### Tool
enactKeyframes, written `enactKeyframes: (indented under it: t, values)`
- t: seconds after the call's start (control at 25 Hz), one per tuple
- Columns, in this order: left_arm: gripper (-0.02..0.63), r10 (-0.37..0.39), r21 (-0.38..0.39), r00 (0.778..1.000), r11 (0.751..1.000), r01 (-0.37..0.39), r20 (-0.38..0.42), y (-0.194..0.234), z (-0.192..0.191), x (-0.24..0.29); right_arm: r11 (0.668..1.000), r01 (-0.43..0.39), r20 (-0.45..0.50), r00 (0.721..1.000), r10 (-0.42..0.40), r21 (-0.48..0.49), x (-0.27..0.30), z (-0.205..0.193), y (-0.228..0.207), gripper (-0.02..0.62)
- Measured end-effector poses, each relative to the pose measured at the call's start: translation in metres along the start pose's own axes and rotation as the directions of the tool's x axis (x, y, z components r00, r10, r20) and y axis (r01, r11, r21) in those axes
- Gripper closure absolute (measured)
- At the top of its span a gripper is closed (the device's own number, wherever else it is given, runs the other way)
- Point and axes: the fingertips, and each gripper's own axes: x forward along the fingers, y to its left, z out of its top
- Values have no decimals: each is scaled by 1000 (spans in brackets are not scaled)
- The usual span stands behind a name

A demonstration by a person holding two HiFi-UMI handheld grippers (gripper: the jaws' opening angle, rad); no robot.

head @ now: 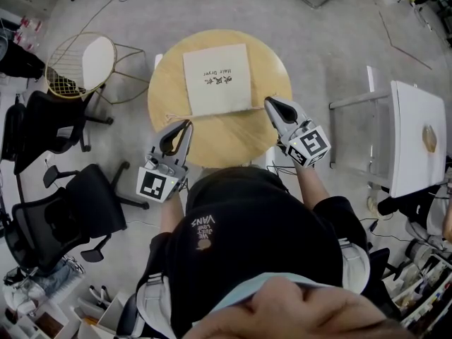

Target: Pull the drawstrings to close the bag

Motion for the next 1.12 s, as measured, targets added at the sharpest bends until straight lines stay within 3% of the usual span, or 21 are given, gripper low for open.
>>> enactKeyframes:
  t: [0.56,1.12]
  values:
    - [589,26,8,999,1000,-26,-45,4,-16,-4,987,-139,-133,983,128,-78,31,-63,-19,597]
    - [589,68,9,996,998,-68,-55,16,-18,-8,966,-258,-368,900,234,-15,51,-167,-29,595]
